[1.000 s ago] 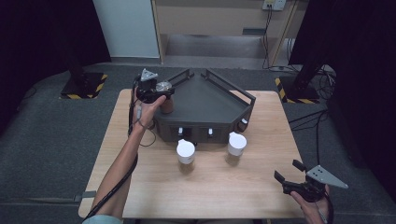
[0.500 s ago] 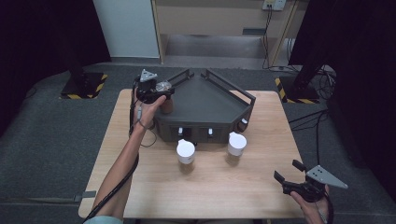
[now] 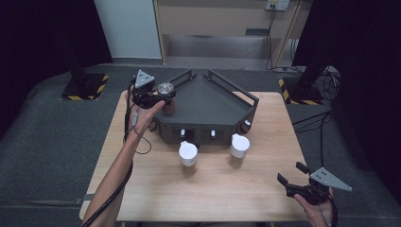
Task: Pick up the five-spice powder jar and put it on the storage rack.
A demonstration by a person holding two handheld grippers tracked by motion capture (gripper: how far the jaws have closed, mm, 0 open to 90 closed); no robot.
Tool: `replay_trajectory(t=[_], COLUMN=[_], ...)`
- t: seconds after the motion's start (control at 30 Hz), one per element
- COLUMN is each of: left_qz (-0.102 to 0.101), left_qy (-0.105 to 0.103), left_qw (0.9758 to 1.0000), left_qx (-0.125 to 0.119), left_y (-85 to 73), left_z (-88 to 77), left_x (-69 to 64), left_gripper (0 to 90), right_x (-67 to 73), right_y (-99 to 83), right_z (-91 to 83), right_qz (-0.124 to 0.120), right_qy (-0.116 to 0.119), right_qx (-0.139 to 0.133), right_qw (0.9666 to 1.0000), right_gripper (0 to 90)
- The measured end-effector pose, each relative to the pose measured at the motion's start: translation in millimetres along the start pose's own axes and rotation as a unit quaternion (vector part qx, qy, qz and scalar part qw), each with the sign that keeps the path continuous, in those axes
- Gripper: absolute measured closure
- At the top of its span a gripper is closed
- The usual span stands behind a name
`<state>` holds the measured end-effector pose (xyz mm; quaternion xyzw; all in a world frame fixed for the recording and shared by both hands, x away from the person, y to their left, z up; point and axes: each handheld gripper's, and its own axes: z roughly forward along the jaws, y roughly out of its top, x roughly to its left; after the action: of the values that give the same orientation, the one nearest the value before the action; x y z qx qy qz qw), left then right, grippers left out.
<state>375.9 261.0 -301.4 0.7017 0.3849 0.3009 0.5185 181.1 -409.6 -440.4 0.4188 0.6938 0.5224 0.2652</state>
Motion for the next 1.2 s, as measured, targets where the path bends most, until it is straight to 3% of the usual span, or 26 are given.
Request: replay_trajectory(t=[0.3, 0.6, 0.87, 1.07, 1.1, 1.2], left_qz=[0.029, 0.031, 0.022, 0.021, 0.013, 0.002], left_qy=[-0.02, -0.044, -0.076, -0.087, -0.09, -0.092], left_qw=[0.9993, 0.9984, 0.9968, 0.996, 0.9959, 0.9957], left_qx=[-0.012, -0.018, -0.008, -0.003, -0.005, -0.007], left_y=[-7.1, -21.3, -61.5, -87.8, -99.3, -112.3], left_z=[-41.8, -75.1, -97.3, -105.6, -109.1, -112.4], left_x=[-6.7, -7.4, -9.5, -9.7, -8.0, -5.7], left_gripper=[5.2, 5.2, 4.9, 5.1, 5.1, 5.2], right_x=[1.0, 1.8, 1.8, 2.0, 1.9, 2.0], right_y=[0.4, 0.7, 1.1, 1.4, 1.6, 1.7], right_z=[0.1, -0.2, -0.4, -0.4, -0.5, -0.3], right_qz=[-0.004, -0.005, -0.006, -0.006, -0.006, -0.005], right_qy=[0.001, -0.001, 0.001, 0.001, 0.002, 0.002], right_qx=[0.001, 0.001, 0.002, 0.003, 0.003, 0.003], right_qw=[1.0, 1.0, 1.0, 1.0, 1.0, 1.0], right_gripper=[8.6, 8.5, 8.4, 8.4, 8.3, 8.3])
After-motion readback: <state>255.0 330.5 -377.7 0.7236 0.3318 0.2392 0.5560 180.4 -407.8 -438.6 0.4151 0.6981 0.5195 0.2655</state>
